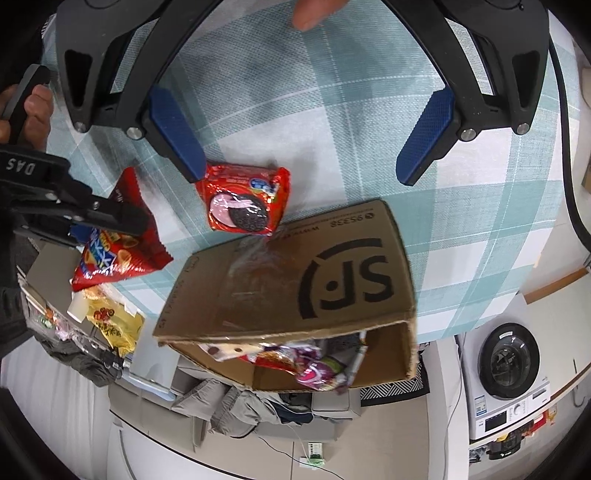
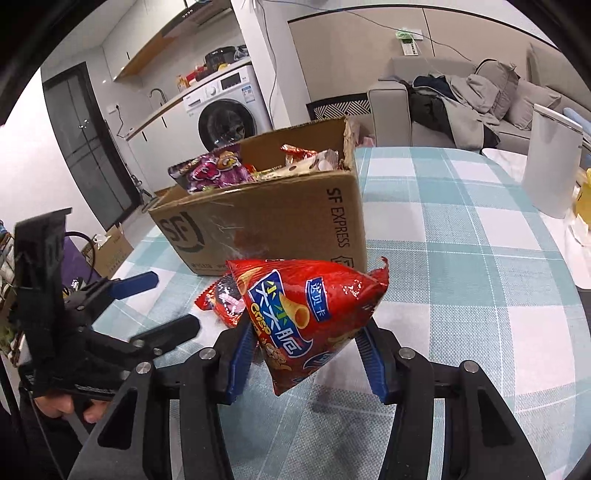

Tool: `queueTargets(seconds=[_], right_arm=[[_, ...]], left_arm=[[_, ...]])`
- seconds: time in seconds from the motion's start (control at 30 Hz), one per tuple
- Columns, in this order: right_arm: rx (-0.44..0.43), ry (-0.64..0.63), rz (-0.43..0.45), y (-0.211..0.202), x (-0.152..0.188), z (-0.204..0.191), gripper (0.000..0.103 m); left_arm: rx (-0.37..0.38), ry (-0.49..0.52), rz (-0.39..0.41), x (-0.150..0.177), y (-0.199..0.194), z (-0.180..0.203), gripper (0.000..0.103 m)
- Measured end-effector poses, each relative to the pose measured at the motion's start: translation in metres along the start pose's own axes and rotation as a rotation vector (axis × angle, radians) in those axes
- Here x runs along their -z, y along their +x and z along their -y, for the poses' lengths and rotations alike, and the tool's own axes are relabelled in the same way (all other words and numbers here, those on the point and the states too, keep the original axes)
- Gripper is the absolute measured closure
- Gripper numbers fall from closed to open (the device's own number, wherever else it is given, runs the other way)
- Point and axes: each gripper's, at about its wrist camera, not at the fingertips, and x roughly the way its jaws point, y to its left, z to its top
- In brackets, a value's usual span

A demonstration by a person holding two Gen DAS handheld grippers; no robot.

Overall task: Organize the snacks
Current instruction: 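Grasp and lift the red chip bag with the right gripper while the left grasps the Oreo pack, then carry the red chip bag and Oreo pack over the box and lower them inside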

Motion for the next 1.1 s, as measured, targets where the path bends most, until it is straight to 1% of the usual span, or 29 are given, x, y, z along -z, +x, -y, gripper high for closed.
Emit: queueTargets(seconds=[0.13,0.4,0.73,0.83,0.9,0.97,1.03,1.1], right_arm=[[0.013,-0.011,-0.002,-0.004,0.001,0.000,0.051],[0.031,0.017,0.011,-0.010,-0.002,0.009,0.051],[0.035,0.039,0.014,-0.012,-0.002,0.017,0.051],[0.036,0.042,0.018,-0.014,-0.002,0.019,0.051],[0.036,0.045,0.017,-0.015,-0.002,0.019,0.051],[0.036,0.045,0.018,-0.015,-0.002,0.019,0.051],[0.035,0.045,0.017,-0.015,-0.002,0.019,0.051],[0.036,0.045,0.017,-0.015,-0.002,0.019,0.051]], left_arm=[[0.000,0.030,-0.013,0.000,0.005,0.011,0.000],[-0.042,0.133,-0.038,0.002,0.018,0.044,0.000],[-0.057,0.168,-0.069,-0.004,0.035,0.067,0.001],[-0.056,0.169,-0.083,-0.007,0.041,0.069,0.010],[-0.047,0.172,-0.090,-0.009,0.045,0.071,0.018],[-0.026,0.179,-0.097,-0.009,0.048,0.073,0.031],[-0.016,0.188,-0.093,-0.008,0.048,0.075,0.037],[-0.010,0.200,-0.094,-0.008,0.048,0.076,0.046]])
